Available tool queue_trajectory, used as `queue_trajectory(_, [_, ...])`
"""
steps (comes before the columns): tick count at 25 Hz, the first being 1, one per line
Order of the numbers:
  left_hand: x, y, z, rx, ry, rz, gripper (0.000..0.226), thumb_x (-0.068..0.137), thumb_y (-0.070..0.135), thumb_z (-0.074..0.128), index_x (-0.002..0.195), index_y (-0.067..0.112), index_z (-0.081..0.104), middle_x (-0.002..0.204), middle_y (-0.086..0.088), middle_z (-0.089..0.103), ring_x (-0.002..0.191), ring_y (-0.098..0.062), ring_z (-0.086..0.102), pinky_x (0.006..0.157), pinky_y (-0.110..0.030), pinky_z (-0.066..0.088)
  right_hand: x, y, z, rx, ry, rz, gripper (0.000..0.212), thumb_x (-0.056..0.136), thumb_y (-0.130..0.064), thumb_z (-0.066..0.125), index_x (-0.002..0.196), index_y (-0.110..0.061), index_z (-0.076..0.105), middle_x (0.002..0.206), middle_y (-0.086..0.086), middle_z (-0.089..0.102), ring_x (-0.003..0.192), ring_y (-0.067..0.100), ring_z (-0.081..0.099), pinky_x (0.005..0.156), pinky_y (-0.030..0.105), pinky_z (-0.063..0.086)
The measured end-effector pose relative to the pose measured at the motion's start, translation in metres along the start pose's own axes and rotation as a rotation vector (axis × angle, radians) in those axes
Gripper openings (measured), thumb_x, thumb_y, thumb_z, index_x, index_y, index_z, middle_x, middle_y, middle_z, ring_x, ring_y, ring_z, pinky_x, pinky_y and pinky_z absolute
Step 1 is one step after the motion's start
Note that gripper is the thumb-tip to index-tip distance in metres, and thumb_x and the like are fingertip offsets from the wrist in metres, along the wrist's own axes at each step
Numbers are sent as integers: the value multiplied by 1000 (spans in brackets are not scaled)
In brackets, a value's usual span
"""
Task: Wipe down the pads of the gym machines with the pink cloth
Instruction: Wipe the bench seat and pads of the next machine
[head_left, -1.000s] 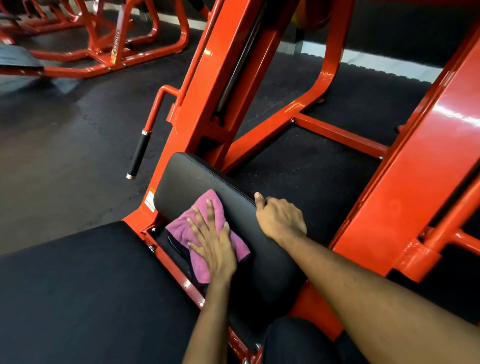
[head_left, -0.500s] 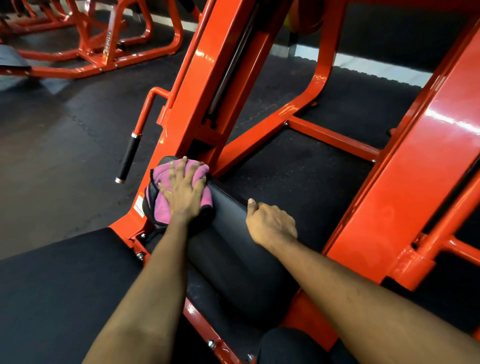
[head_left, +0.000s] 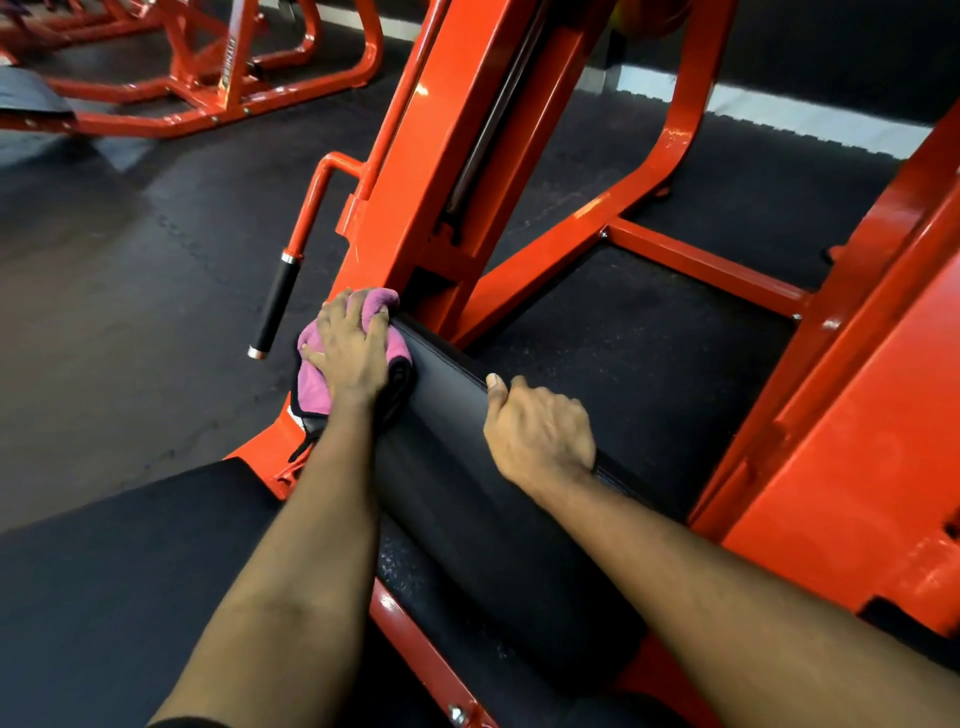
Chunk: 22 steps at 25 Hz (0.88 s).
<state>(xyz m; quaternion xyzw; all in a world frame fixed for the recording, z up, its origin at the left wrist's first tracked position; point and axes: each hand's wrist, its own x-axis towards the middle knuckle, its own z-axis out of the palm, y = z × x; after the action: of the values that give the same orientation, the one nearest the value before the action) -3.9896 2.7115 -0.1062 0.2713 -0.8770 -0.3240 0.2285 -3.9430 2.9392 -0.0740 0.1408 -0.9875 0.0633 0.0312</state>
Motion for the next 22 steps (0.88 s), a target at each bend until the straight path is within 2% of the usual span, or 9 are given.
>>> queue_trajectory(2, [-26,5,5,5,-2,-13,45,101,40,37,144,35,44,163,12,21,153,-14,6,115,-69,1,0,-1,-1,32,-15,-2,62,107,-47,14,108,-11,63,93,13,73,87,31,69,81,43,44])
queue_trajectory(4, [-82,10,12,1,-22,59,52,99,48,30,151,39,33,166,15,4,154,-14,-5,116,-68,-3,0,1,-4,117,-39,10,60,108,-47,15,110,-11,63,100,15,73,93,33,69,78,42,44])
queue_trajectory(7, [-158,17,16,2,-100,126,62,92,55,21,153,46,21,166,16,-4,153,-12,-10,116,-65,-4,1,2,-9,207,-97,33,59,108,-46,17,115,-8,62,108,18,71,101,35,67,79,41,44])
queue_trajectory(10, [-143,20,15,8,-117,36,64,87,62,14,150,51,6,164,20,-10,152,-9,-12,114,-70,-4,-4,-2,-10,170,-65,30,59,108,-47,17,115,-8,62,106,17,71,99,34,68,73,40,41])
queue_trajectory(14, [-69,20,13,20,-93,-63,54,100,54,29,152,46,24,165,17,1,153,-14,-7,110,-75,-4,-5,-6,-4,49,8,45,60,107,-48,16,108,-12,64,94,11,73,87,29,71,63,36,38])
queue_trajectory(17, [-18,9,5,5,-93,-187,50,103,48,34,152,43,26,166,13,4,153,-18,-1,111,-75,-1,-6,-6,-3,12,14,43,62,107,-49,14,103,-12,64,87,8,72,79,26,70,59,35,38])
queue_trajectory(22, [6,-18,-3,-188,15,-353,49,98,52,30,146,44,39,156,17,33,145,-16,29,115,-66,6,-4,-6,-2,-13,12,51,63,107,-49,15,98,-12,64,80,8,71,72,25,69,58,35,43])
